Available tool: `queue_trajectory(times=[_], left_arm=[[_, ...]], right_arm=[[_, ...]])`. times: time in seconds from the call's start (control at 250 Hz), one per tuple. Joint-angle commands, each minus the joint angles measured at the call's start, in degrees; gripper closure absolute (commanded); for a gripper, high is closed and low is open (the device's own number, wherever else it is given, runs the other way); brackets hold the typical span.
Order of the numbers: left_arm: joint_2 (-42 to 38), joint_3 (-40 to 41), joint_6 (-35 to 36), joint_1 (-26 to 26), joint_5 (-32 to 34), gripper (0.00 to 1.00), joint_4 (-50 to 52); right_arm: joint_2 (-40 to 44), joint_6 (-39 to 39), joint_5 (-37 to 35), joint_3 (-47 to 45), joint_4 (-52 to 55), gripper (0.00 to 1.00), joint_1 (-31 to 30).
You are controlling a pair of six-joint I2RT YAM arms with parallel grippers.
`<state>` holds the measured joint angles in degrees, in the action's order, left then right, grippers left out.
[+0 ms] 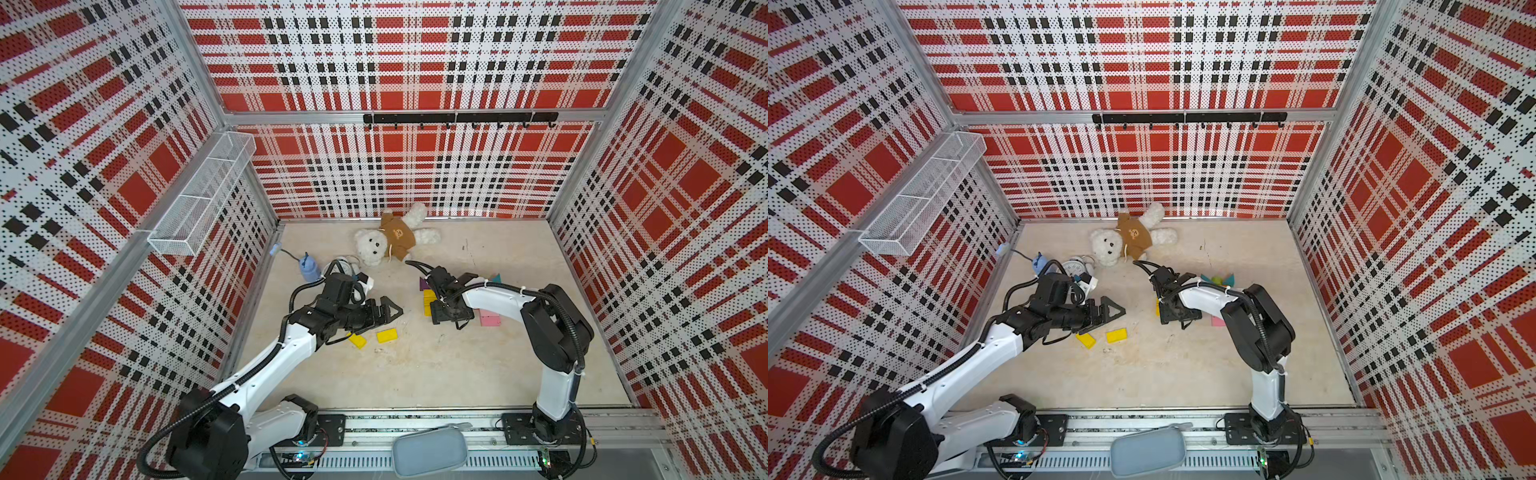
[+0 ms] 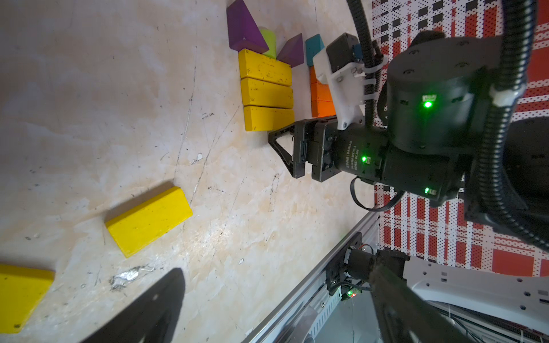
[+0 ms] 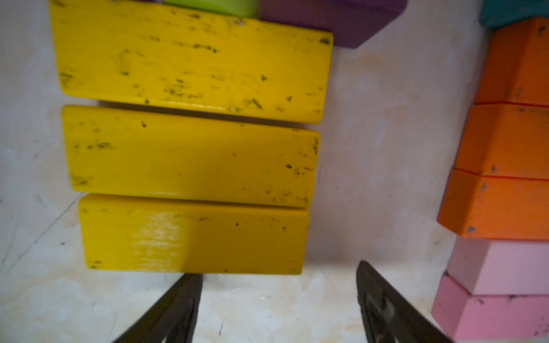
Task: Assemble a carrot with building blocks
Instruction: Assemble the building block at the center of the board.
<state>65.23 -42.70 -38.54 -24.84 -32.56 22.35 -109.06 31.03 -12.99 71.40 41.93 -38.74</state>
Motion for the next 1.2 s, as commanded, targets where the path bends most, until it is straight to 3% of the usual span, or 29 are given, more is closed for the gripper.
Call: queue_trajectory(times=[0.0,0.64,0.78,0.921,1.025,1.089,1.197], left_arm=[[0.2,-0.3,0.4,-0.2,-0.1,0.00,-0.2],[0.8,-0.6,0.5,-0.3,-0.1,0.00,-0.1],[0.1,-1.3,0.8,-0.3,0.5,0.00,1.3],[-2.4,-3.0,1.6,0.4,4.1,0.01,4.9],[-6.2,-4.1,1.8,4.0,8.6,0.00,9.1],[-9.2,-3.7,1.3,7.0,10.3,0.00,10.6],[-14.1,-1.5,0.1,16.4,10.5,0.01,12.6]], right_arm=[[-0.9,0.1,-1.5,1.3,0.7,0.16,0.3],[-1.7,-0.6,-2.2,2.4,1.7,0.15,0.3],[0.7,-1.0,0.0,1.3,1.7,0.15,-0.2],[5.1,0.4,-2.4,2.2,4.8,0.14,-3.5],[6.7,0.4,-7.2,5.6,7.9,0.00,-7.2],[6.7,0.1,-11.2,7.6,8.5,0.00,-9.2],[5.7,0.4,-14.4,9.3,8.3,0.00,-9.3]])
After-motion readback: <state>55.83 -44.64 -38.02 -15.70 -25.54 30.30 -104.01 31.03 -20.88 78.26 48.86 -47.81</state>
